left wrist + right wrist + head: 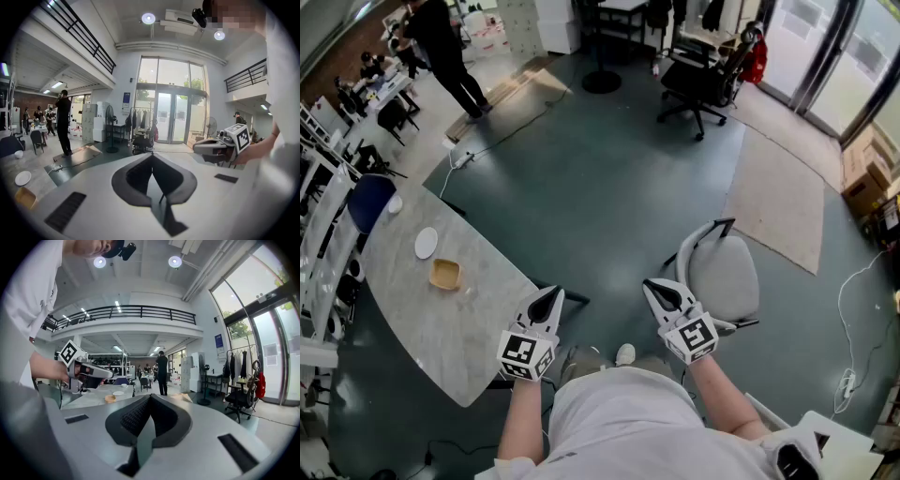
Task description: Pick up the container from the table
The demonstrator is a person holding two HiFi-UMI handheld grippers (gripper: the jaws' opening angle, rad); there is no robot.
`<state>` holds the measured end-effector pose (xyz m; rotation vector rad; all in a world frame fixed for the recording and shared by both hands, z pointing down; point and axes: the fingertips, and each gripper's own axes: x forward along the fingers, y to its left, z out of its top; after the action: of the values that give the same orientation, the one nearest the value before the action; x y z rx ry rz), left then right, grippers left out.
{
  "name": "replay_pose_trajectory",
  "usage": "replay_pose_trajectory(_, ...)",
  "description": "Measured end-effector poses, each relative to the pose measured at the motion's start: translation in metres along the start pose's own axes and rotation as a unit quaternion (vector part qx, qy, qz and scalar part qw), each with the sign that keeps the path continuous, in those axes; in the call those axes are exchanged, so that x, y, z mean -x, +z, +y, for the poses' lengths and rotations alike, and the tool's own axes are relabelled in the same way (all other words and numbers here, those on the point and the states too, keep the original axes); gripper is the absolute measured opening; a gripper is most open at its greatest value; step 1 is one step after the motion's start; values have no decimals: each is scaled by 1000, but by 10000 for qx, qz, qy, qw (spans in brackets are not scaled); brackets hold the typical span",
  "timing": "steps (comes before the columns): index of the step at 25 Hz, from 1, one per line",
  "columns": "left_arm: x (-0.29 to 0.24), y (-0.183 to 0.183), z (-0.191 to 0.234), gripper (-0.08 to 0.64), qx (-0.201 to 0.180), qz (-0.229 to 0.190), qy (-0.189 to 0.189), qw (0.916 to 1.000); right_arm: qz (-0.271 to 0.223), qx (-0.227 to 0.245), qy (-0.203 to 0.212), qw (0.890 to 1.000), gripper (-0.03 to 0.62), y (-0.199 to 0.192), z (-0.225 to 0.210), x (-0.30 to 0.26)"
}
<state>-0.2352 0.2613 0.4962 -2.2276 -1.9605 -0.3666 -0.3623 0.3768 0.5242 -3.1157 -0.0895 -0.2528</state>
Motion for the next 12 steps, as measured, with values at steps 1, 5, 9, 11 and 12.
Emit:
replay_pose_trajectory(1,-6,0,-8,2,-19,5,-6,10000,7,-51,19,10000,9,-3,-6,7)
replay_pose_trajectory(5,-27,-1,-32,2,-111,70,-67,9999,34,-112,10,9999,9,-16,-22,31)
replay_pose_trajectory(9,-42,2,-48,2,-179,134,-165,9996,111,-249,-73,9996,9,-28,-43,42)
replay_pose_trajectory(11,-44,-1,-49,2,-152,206,-149,9996,124,-329,-36,9994,9,-32,-45,41)
replay_pose_trajectory(12,-43,-4,-48,2,-121,239,-122,9996,129,-353,-2,9993,9,-32,-45,38)
